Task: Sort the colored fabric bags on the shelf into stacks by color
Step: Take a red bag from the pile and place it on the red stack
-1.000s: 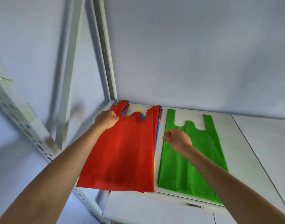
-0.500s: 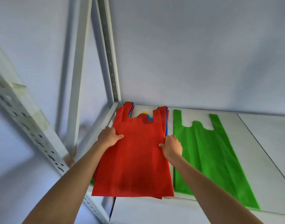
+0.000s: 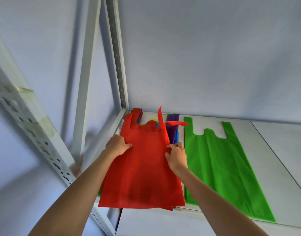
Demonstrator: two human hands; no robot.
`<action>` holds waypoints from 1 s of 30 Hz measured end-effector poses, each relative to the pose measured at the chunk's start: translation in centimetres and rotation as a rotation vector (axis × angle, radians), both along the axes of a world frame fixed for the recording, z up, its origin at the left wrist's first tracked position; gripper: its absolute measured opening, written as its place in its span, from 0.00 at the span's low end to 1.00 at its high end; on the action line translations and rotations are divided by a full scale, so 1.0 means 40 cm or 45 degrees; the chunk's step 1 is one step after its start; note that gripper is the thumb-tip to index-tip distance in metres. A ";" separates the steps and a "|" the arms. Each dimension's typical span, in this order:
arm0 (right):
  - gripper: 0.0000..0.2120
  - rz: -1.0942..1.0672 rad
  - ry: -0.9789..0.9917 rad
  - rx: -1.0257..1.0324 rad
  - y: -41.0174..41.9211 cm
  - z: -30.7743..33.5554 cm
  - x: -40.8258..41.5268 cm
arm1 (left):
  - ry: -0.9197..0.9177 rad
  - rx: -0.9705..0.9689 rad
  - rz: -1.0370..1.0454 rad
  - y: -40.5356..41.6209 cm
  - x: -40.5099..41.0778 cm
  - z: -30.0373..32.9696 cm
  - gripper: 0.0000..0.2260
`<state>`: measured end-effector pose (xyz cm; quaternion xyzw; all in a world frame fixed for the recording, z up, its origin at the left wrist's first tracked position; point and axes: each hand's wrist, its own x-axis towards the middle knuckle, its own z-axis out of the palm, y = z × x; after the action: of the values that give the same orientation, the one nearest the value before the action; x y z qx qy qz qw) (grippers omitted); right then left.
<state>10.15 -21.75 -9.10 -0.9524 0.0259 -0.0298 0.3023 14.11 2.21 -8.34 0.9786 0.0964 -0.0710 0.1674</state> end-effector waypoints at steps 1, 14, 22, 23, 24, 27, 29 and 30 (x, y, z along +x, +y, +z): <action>0.18 -0.037 0.029 0.042 -0.001 0.002 0.005 | 0.000 -0.006 0.003 -0.001 -0.001 0.000 0.17; 0.18 -0.143 0.228 -0.234 -0.032 0.051 0.055 | -0.014 -0.068 0.017 0.010 0.000 -0.004 0.20; 0.15 0.002 0.527 0.858 -0.021 0.048 0.007 | -0.095 -0.004 0.064 -0.014 -0.008 -0.008 0.23; 0.13 0.048 0.509 0.789 -0.024 0.041 0.007 | -0.103 -0.019 0.072 -0.016 -0.009 -0.009 0.23; 0.14 0.052 0.460 0.728 -0.027 0.041 0.006 | -0.113 -0.024 0.082 -0.016 -0.010 -0.009 0.25; 0.17 0.038 0.435 0.936 -0.047 0.062 0.014 | -0.176 0.023 0.130 -0.011 -0.011 -0.006 0.29; 0.13 0.059 0.518 1.232 -0.072 0.086 0.015 | -0.226 0.016 0.140 -0.008 -0.010 0.001 0.28; 0.11 0.076 0.554 1.338 -0.084 0.099 0.011 | -0.242 -0.026 0.138 -0.011 -0.008 0.006 0.28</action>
<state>10.57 -25.09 -5.16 -0.6585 0.0720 0.1925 0.7239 13.77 1.79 -8.11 0.9725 0.1323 0.0303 0.1894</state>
